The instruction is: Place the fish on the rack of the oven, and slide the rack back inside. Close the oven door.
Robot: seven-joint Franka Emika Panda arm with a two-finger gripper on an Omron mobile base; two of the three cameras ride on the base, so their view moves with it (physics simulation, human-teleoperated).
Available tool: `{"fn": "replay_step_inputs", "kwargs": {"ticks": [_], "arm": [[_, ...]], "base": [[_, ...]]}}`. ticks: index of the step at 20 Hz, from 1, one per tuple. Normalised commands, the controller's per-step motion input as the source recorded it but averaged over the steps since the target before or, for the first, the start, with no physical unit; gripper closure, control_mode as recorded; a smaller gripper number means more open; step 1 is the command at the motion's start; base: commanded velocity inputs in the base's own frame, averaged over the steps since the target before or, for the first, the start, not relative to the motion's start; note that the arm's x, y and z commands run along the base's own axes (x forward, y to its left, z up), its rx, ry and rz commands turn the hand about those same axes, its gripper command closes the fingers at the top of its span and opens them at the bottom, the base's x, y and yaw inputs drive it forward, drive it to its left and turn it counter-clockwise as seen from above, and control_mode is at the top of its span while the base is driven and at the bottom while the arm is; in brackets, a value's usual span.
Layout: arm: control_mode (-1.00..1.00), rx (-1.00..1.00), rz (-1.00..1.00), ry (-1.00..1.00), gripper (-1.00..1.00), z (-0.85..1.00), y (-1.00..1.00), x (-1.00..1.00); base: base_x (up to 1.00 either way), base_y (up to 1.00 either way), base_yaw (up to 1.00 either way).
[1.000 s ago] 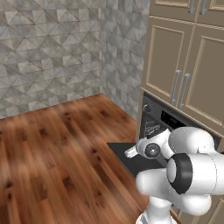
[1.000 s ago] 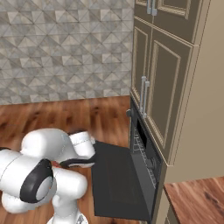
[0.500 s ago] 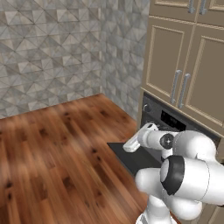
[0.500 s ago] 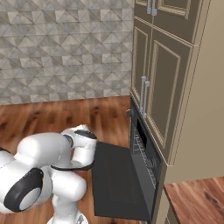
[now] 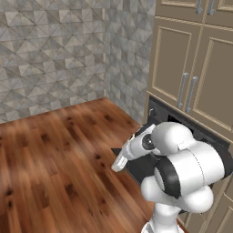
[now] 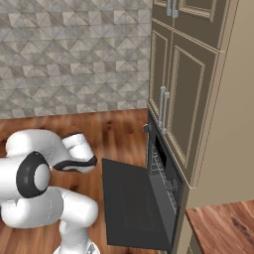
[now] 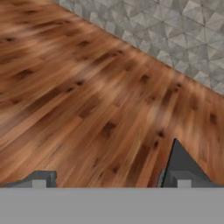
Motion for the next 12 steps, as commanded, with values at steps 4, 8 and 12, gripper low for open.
{"fn": "replay_step_inputs", "kwargs": {"ticks": [4,8,12], "arm": [[-1.0,-0.49,0.01,0.05,-1.0,-0.07,1.0,-0.3],[-1.0,-0.58,0.0,-0.16,-1.0,-0.11,0.98,-0.28],[-1.0,-0.55,-0.04,-0.22,-1.0,-0.09,0.77,-0.03]], "base": [[0.0,0.0,0.0],[0.0,0.0,0.0],[0.0,0.0,0.0]]}}
